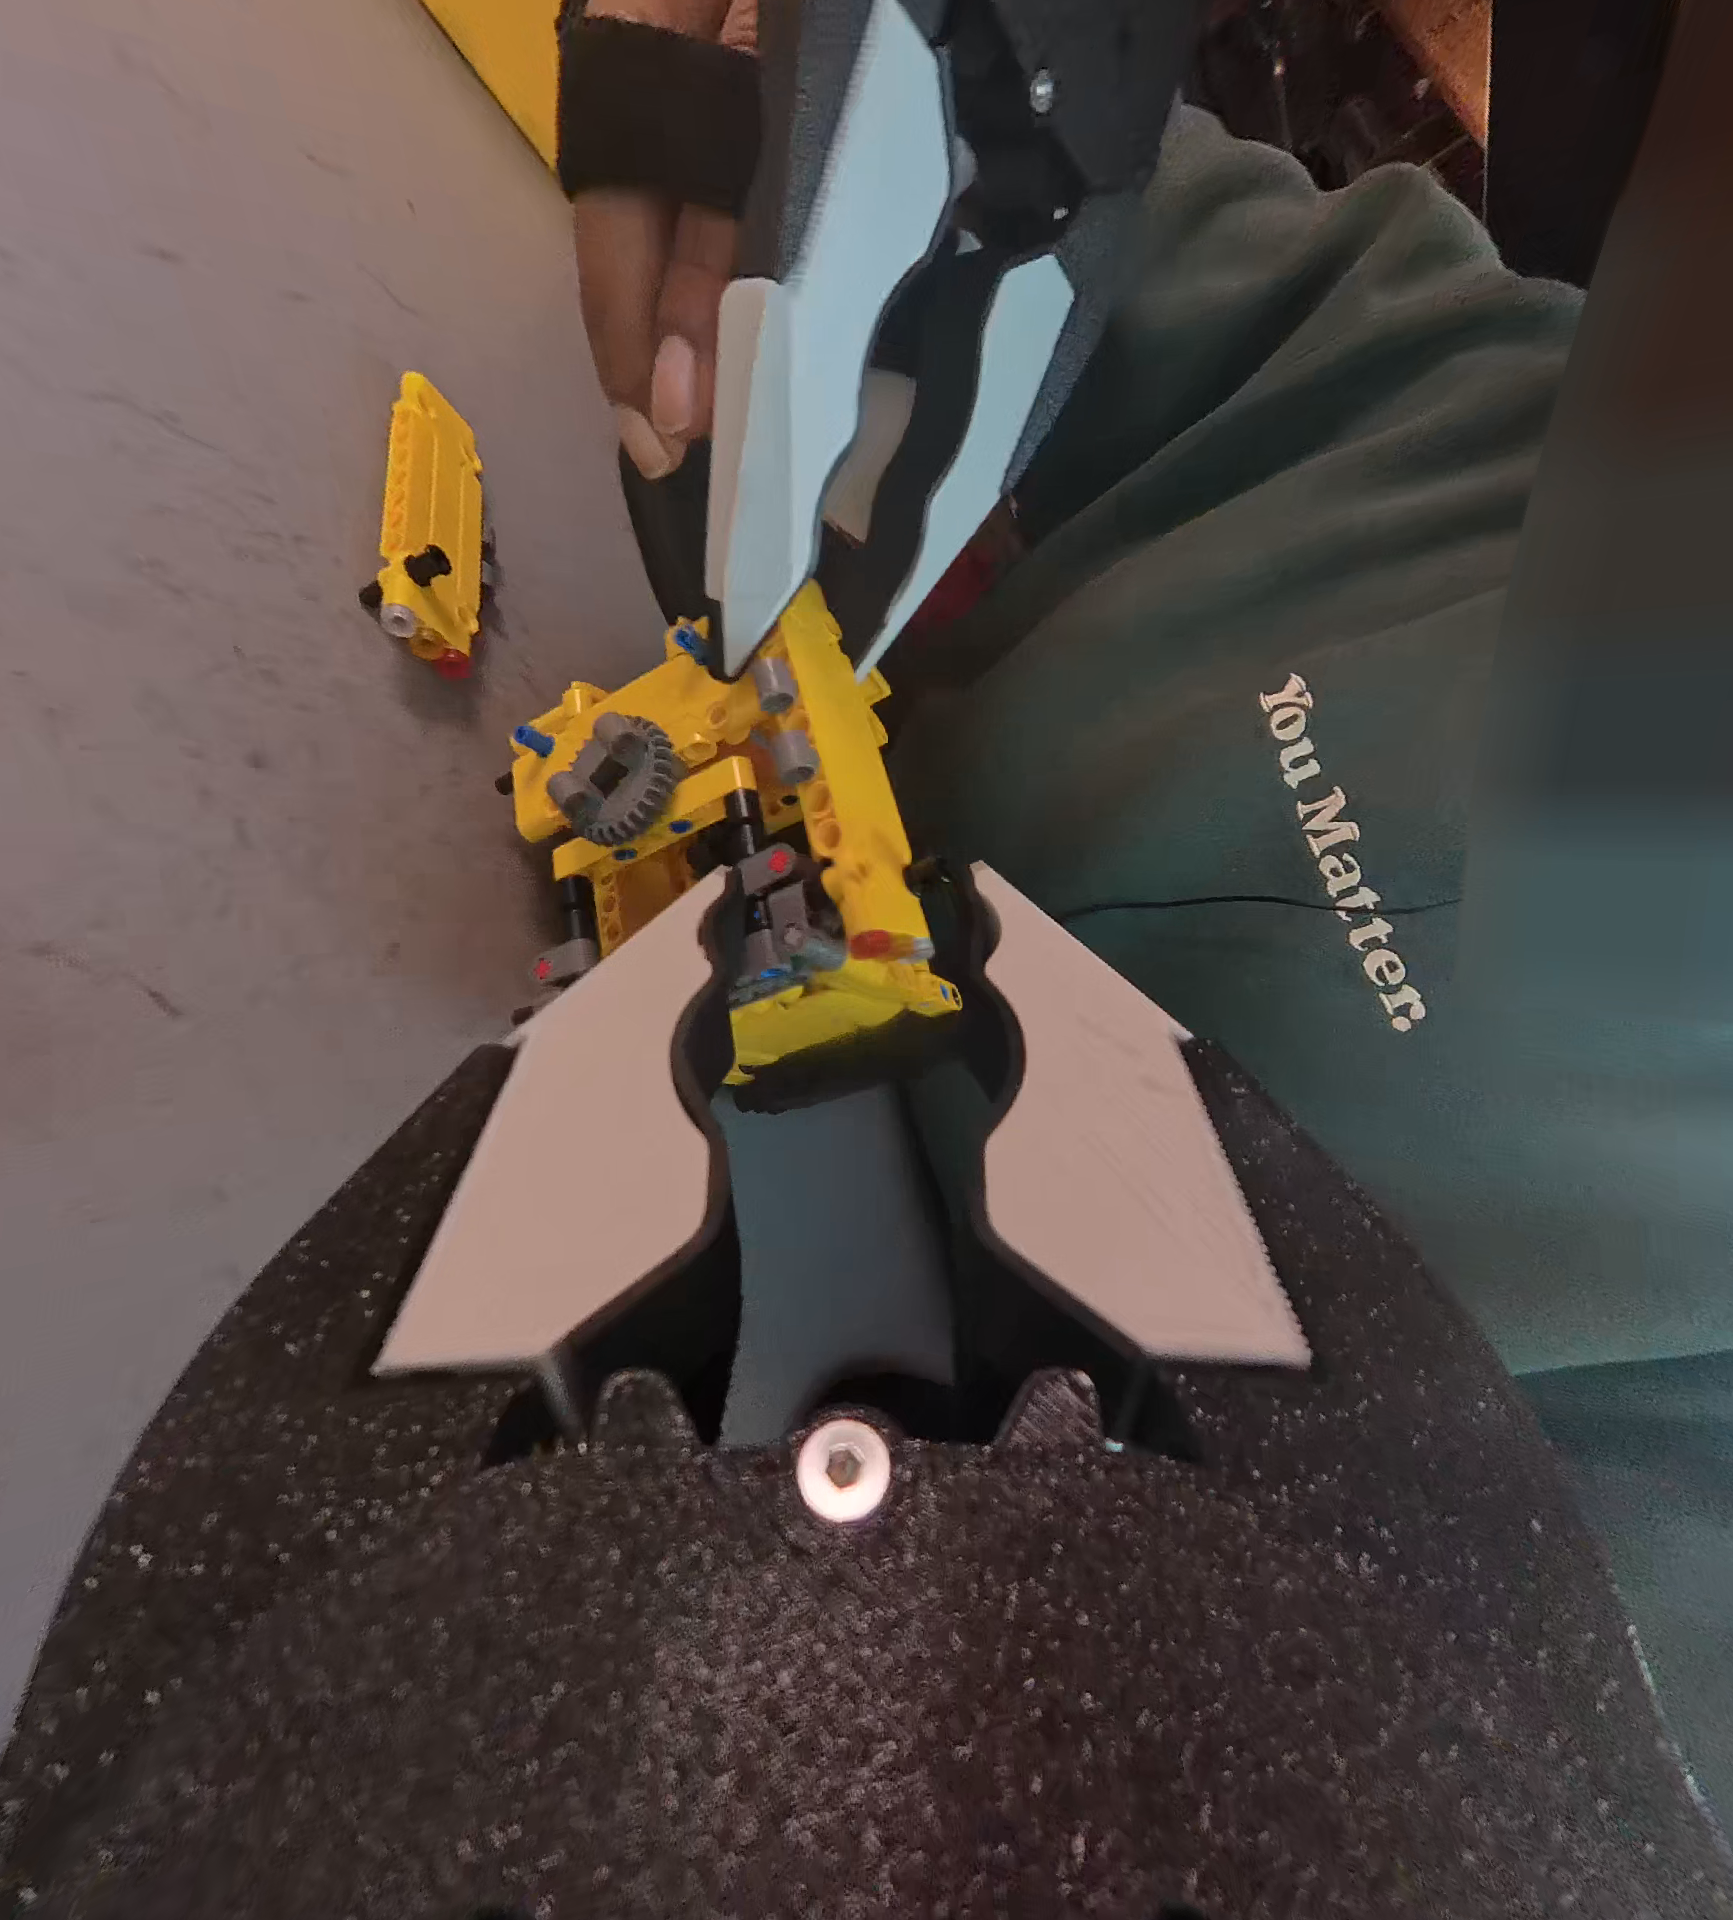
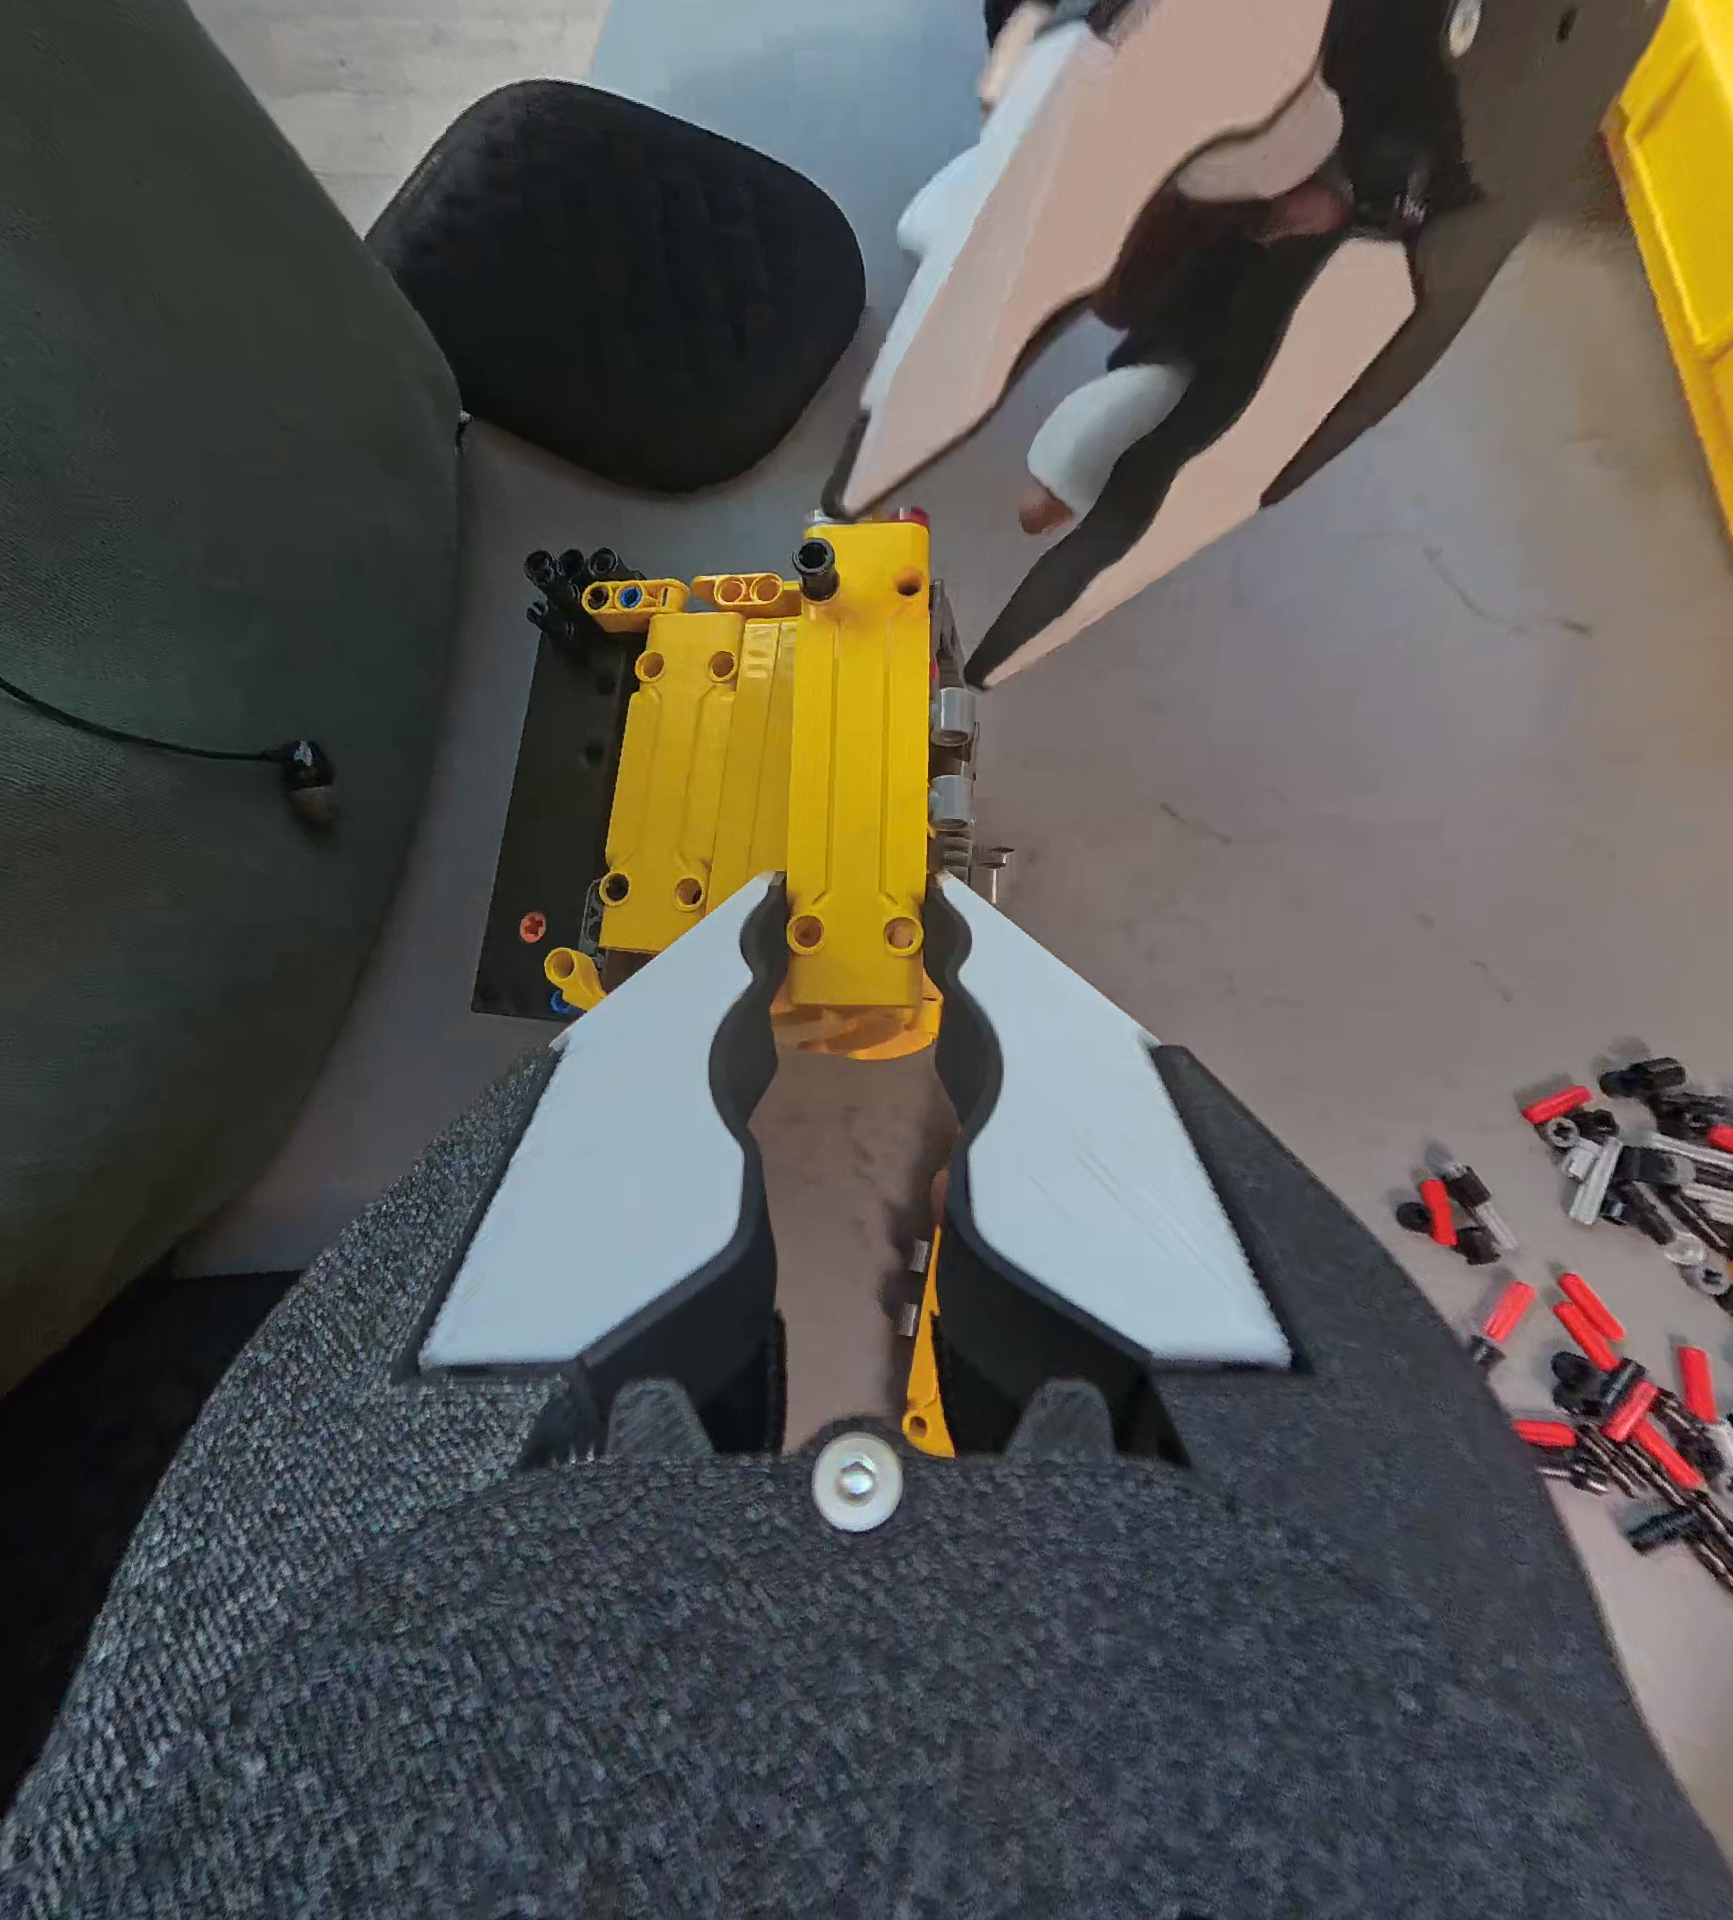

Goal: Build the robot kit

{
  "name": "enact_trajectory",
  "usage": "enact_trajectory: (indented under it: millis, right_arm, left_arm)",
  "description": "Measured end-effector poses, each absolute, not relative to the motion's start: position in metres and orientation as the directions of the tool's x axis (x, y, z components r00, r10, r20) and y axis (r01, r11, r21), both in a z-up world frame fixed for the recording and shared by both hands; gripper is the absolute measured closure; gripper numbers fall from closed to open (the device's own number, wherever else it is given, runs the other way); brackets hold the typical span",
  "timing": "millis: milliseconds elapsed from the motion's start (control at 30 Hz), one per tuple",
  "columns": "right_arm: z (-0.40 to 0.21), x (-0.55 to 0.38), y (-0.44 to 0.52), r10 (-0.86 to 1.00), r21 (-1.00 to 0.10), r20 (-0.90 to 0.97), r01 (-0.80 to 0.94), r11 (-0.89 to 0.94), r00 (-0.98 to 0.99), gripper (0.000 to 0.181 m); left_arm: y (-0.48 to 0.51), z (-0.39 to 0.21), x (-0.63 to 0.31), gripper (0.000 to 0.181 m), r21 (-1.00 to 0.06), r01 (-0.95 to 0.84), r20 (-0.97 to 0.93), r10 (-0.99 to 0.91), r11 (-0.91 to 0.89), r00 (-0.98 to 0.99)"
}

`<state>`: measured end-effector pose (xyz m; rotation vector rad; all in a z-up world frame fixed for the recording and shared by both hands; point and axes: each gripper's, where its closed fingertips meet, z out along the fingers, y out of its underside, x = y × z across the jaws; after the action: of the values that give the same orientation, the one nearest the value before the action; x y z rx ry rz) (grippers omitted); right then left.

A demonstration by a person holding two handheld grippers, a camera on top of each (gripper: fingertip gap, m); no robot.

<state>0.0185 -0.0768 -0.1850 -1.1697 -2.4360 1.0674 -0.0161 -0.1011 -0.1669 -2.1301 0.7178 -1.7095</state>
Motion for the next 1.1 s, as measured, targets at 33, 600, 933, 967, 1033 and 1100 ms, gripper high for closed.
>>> enact_trajectory:
  millis: [33, 600, 933, 967, 1033, 1100]
  right_arm:
    - [-0.186, 0.017, -0.076, 0.758, -0.697, -0.108, 0.593, 0.403, -0.643, 0.156]
    - [-0.187, 0.023, -0.090, 0.812, -0.671, -0.251, 0.700, 0.246, -0.527, 0.156]
    - [-0.187, 0.049, -0.106, 0.796, -0.700, -0.220, 0.659, 0.274, -0.564, 0.156]
    - [-0.187, 0.050, -0.107, 0.796, -0.703, -0.212, 0.654, 0.279, -0.567, 0.156]
    - [-0.187, 0.051, -0.107, 0.797, -0.708, -0.202, 0.647, 0.283, -0.570, 0.156]
    - [-0.187, 0.050, -0.107, 0.798, -0.708, -0.211, 0.651, 0.274, -0.565, 0.156]
  left_arm:
    - [-0.104, -0.164, -0.020, 0.140, -0.566, -0.176, 0.788, -0.591, -0.805, 0.173]
    - [-0.120, -0.196, -0.010, 0.143, -0.756, -0.190, 0.525, -0.754, -0.626, 0.396]
    - [-0.137, -0.196, 0.019, 0.144, -0.779, -0.185, 0.494, -0.768, -0.599, 0.408]
    - [-0.137, -0.195, 0.020, 0.145, -0.785, -0.190, 0.479, -0.773, -0.589, 0.416]
    - [-0.138, -0.194, 0.019, 0.147, -0.800, -0.206, 0.439, -0.784, -0.563, 0.438]
    - [-0.136, -0.191, 0.015, 0.146, -0.818, -0.214, 0.397, -0.794, -0.533, 0.460]
